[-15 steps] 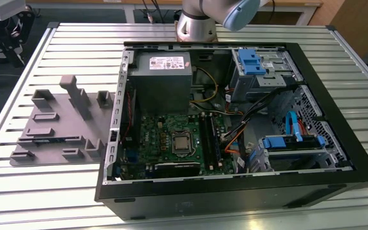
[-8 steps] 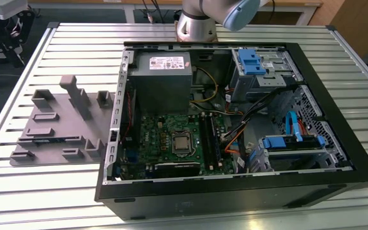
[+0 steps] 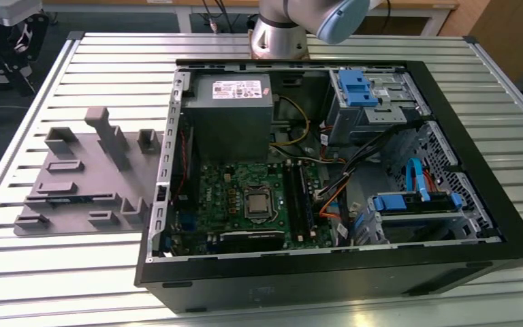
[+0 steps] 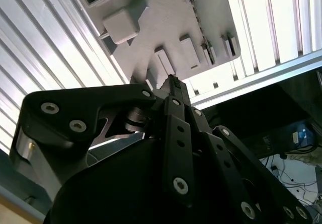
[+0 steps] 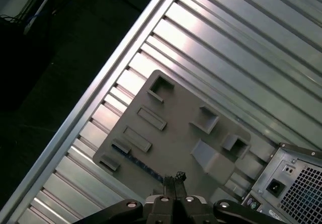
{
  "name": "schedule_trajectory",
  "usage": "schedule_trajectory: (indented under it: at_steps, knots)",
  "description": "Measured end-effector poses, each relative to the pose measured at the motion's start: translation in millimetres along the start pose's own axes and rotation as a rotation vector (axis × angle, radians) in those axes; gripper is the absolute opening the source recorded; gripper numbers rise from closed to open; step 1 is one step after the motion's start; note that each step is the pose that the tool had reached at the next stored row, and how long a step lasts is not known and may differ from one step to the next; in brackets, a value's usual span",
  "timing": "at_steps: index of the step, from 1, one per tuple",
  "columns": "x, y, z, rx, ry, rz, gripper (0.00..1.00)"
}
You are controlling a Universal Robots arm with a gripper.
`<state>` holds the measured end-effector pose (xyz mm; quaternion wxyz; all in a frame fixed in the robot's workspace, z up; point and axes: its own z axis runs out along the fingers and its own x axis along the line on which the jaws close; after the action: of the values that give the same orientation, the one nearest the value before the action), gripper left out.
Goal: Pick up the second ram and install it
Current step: 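Pick up the second ram and move it above second insertion slot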
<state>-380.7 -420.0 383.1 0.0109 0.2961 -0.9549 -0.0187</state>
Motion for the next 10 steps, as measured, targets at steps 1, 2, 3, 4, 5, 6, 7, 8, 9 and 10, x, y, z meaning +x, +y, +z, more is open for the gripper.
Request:
schedule_trajectory:
  at_steps: [1,2,3,4,5,6,7,8,9,10]
  knots:
    - [0.0,0.0,0.0,0.0001,0.0001,-0.004,0.11]
    - [0.0,0.0,0.0,0.0001,0.0004,-0.009,0.11]
    - [0.0,0.0,0.0,0.0002,0.0006,-0.014,0.11]
    - [0.0,0.0,0.0,0.0002,0.0008,-0.02,0.11]
    - [0.0,0.0,0.0,0.0003,0.0011,-0.027,0.11]
    - [0.0,0.0,0.0,0.0003,0.0014,-0.035,0.11]
    - [0.0,0.0,0.0,0.0004,0.0018,-0.044,0.11]
    - [0.0,0.0,0.0,0.001,0.0044,-0.105,0.11]
    - [0.0,0.0,0.0,0.0011,0.0049,-0.116,0.11]
    - [0.0,0.0,0.0,0.0012,0.0051,-0.124,0.11]
